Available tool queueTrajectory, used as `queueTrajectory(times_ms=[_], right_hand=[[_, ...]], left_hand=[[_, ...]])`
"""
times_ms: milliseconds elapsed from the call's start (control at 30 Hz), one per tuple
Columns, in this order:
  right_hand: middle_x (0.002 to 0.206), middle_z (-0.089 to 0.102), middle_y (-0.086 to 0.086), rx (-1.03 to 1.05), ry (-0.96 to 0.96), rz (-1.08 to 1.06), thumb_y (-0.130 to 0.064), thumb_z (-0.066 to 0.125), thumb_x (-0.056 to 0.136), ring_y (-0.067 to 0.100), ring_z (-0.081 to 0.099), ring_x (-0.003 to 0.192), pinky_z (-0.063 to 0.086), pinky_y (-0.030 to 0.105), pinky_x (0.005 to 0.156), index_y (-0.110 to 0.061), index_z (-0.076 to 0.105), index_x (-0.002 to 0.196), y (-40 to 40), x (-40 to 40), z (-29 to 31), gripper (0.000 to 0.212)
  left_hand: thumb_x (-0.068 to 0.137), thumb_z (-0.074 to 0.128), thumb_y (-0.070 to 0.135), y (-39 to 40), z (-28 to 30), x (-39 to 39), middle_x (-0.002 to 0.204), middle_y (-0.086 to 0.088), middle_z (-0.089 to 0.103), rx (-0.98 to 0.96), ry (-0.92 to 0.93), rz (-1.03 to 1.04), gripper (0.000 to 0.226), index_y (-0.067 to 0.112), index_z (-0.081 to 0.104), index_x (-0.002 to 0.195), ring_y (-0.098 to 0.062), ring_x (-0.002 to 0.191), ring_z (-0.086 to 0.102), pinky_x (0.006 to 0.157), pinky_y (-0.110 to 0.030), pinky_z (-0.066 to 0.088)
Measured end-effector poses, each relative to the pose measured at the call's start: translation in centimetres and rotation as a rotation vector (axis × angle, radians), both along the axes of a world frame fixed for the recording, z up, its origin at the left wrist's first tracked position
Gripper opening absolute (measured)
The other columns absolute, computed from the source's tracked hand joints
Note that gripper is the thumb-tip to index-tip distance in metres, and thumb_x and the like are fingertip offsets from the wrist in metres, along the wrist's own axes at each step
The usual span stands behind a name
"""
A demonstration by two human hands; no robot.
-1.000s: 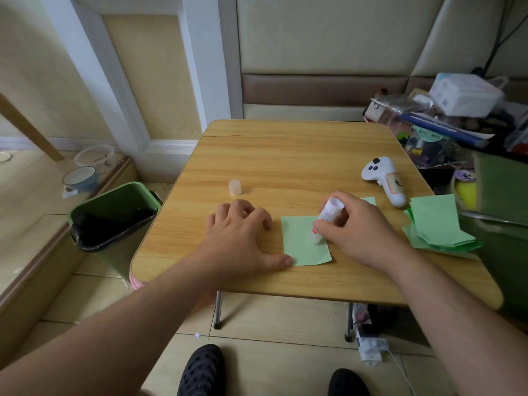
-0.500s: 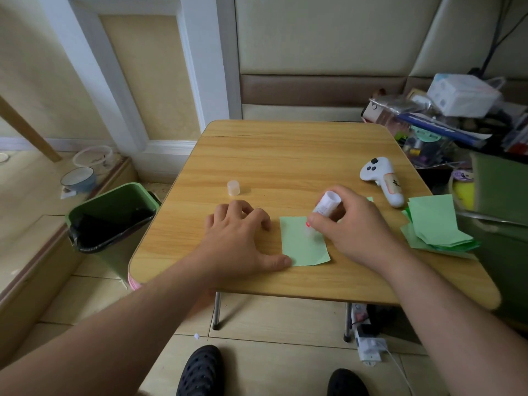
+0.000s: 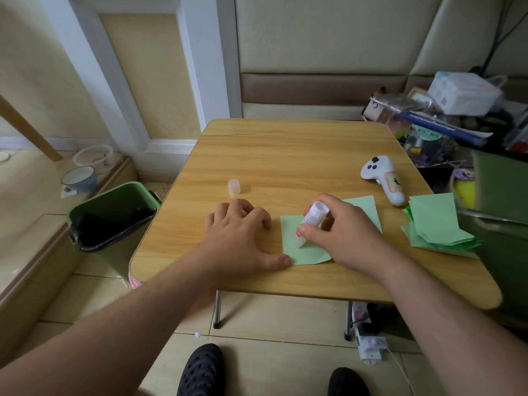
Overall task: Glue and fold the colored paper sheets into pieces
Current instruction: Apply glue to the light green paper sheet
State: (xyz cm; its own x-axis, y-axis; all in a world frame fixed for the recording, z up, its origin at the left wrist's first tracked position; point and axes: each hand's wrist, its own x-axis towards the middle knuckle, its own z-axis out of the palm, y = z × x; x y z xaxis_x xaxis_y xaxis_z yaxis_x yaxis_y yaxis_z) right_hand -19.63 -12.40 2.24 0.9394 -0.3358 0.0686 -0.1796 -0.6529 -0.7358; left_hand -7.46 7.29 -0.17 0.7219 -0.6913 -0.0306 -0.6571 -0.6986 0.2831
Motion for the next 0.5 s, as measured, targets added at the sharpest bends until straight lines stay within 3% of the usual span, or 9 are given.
queueTrajectory(times_ms=[67,133,333,500], right_hand=[[0.077,0.067,0.015,-0.014,0.013,-0.018,-0.042,0.076,0.087,0.022,0.049,0.057,0.045,0.041,0.054,-0.026,0.06,0.095,-0.5,-0.2,0.1,0.024],[0.075,0.066,0.012,-0.044,0.027,-0.035,-0.042,0.076,0.087,0.021,0.049,0.057,0.047,0.044,0.057,-0.027,0.06,0.095,-1.0,-0.6,0.3,0.024],[0.054,0.05,-0.008,-0.077,0.032,-0.068,-0.039,0.073,0.086,0.012,0.041,0.051,0.037,0.032,0.054,-0.029,0.06,0.089,-2.2,-1.3,0.5,0.017],[0.063,0.055,-0.008,-0.111,0.032,-0.093,-0.04,0.071,0.086,0.013,0.045,0.054,0.04,0.032,0.054,-0.036,0.055,0.086,-2.3,-1.1,0.4,0.016]], left_hand=[[0.058,0.059,0.097,0.0,0.0,0.0,0.137,0.01,0.03,-0.007,0.008,0.001,0.077,0.051,0.042,0.118,-0.021,0.133,0.022,0.109,-0.041,0.02],[0.059,0.06,0.097,0.0,0.0,0.0,0.136,0.01,0.03,-0.012,0.011,-0.001,0.076,0.052,0.042,0.117,-0.021,0.133,0.022,0.109,-0.04,0.019],[0.059,0.06,0.096,0.0,0.0,0.0,0.134,0.011,0.031,-0.028,0.008,-0.006,0.074,0.052,0.042,0.115,-0.02,0.131,0.023,0.109,-0.04,0.019],[0.059,0.06,0.096,0.0,-0.1,0.0,0.133,0.011,0.031,-0.034,0.001,-0.007,0.075,0.051,0.042,0.116,-0.019,0.13,0.023,0.109,-0.04,0.019]])
